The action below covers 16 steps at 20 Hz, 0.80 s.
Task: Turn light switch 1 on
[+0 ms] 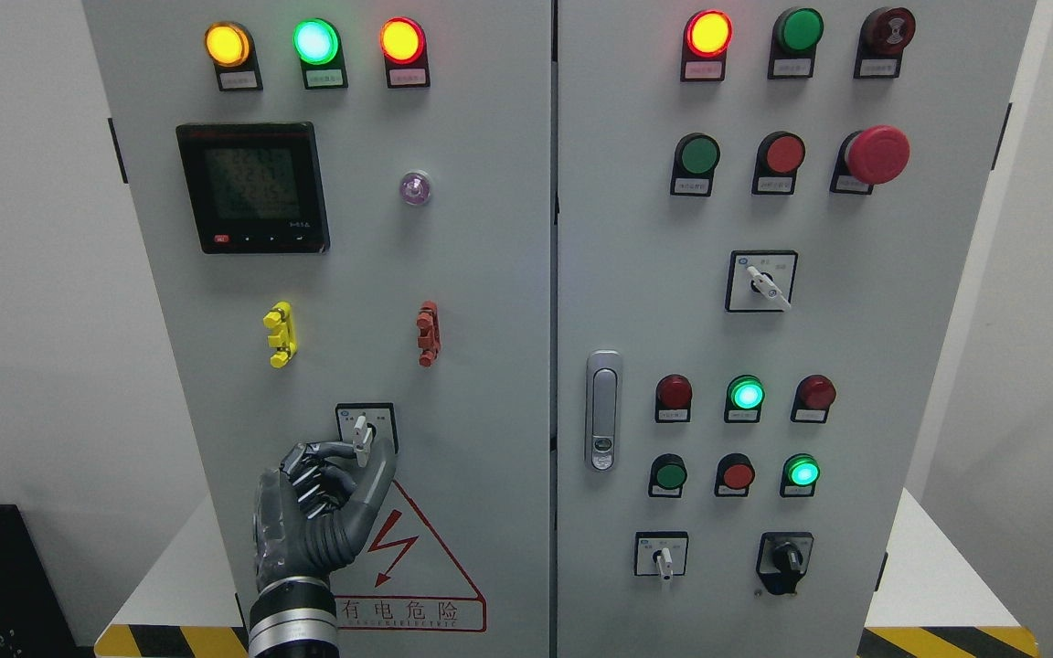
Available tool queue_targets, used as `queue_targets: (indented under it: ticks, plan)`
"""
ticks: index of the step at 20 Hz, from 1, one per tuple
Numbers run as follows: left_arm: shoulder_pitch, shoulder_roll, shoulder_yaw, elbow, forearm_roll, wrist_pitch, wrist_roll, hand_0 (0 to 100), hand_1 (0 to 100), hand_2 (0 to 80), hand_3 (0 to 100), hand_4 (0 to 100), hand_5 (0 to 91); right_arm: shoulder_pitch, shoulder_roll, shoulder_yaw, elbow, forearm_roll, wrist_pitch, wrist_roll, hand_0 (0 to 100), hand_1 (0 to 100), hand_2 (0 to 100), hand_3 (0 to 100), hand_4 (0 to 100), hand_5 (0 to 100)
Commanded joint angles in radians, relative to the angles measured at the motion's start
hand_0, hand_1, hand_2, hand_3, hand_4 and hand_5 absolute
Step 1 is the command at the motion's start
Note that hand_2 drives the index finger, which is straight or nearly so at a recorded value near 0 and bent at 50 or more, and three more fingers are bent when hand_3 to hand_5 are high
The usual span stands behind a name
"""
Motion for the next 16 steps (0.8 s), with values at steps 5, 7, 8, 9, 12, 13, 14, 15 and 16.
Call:
queue_targets:
  ticks: [5, 7, 8, 9, 12, 13, 14, 15, 16]
  plan:
    - [-0.008, -0.001, 0.001, 0.004, 0.0, 0.011, -0.001, 15, 68, 55.8, 89, 89, 86.4, 0.0, 0.0, 0.0, 0.0, 0.0, 0.0, -0.001, 31, 0, 0, 0, 0, 0]
    - [-0.008, -0.001, 0.001, 0.004, -0.002, 0.016, -0.001, 15, 67, 55.8, 89, 89, 86.4, 0.0, 0.0, 0.0, 0.0, 0.0, 0.0, -0.001, 31, 0, 0, 0, 0, 0]
    - [-0.008, -0.001, 0.001, 0.004, -0.002, 0.016, -0.001, 15, 67, 55.9, 89, 89, 86.5, 0.0, 0.0, 0.0, 0.0, 0.0, 0.0, -0.001, 31, 0, 0, 0, 0, 0]
    - [-0.008, -0.001, 0.001, 0.004, -0.002, 0.016, -0.001, 16, 67, 55.9, 90, 89, 86.4, 0.0, 0.0, 0.0, 0.0, 0.0, 0.0, -0.001, 31, 0, 0, 0, 0, 0]
    - [-0.011, -0.001, 0.001, 0.004, 0.0, 0.017, -0.001, 16, 67, 56.1, 93, 89, 86.5, 0.0, 0.0, 0.0, 0.0, 0.0, 0.0, -0.001, 31, 0, 0, 0, 0, 0]
    - [-0.014, -0.001, 0.001, 0.004, 0.0, 0.017, -0.001, 16, 67, 56.1, 93, 89, 86.5, 0.0, 0.0, 0.0, 0.0, 0.0, 0.0, -0.001, 31, 0, 0, 0, 0, 0]
    - [-0.016, -0.001, 0.001, 0.004, 0.0, 0.017, -0.001, 16, 66, 56.2, 93, 89, 86.5, -0.001, 0.0, 0.0, 0.0, 0.0, 0.0, -0.001, 31, 0, 0, 0, 0, 0]
    - [-0.016, -0.001, 0.001, 0.004, 0.0, 0.017, -0.001, 16, 66, 56.3, 93, 89, 86.5, 0.0, 0.0, 0.0, 0.0, 0.0, 0.0, -0.001, 31, 0, 0, 0, 0, 0]
    - [-0.016, -0.002, 0.001, 0.004, 0.0, 0.017, -0.001, 16, 66, 56.3, 93, 89, 86.5, 0.0, 0.0, 0.0, 0.0, 0.0, 0.0, -0.001, 31, 0, 0, 0, 0, 0]
